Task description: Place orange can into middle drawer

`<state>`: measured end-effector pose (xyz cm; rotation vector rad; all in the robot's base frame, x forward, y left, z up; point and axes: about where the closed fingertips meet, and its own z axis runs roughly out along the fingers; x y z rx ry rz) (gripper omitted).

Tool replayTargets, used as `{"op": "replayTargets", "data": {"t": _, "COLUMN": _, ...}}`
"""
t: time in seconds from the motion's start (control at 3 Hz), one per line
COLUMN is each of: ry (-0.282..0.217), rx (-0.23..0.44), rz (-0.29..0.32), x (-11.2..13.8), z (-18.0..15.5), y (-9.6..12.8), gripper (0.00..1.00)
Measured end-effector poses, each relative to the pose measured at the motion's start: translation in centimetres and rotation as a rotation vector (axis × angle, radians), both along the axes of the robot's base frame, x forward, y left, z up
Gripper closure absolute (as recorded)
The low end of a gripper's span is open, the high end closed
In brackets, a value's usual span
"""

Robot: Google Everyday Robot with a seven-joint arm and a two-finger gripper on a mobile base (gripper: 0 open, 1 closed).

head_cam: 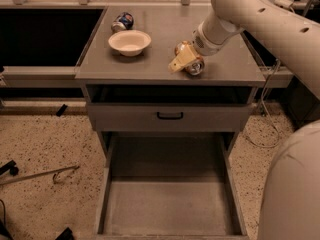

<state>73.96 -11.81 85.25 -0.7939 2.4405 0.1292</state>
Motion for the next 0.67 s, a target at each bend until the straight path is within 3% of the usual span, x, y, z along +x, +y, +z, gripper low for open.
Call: {"op": "replayTargets", "data": {"t": 0.67, "ry": 0.000, "rx": 0.000, "rz": 0.000, "x": 0.00, "z": 0.00, "y": 0.00, "gripper": 0.42}}
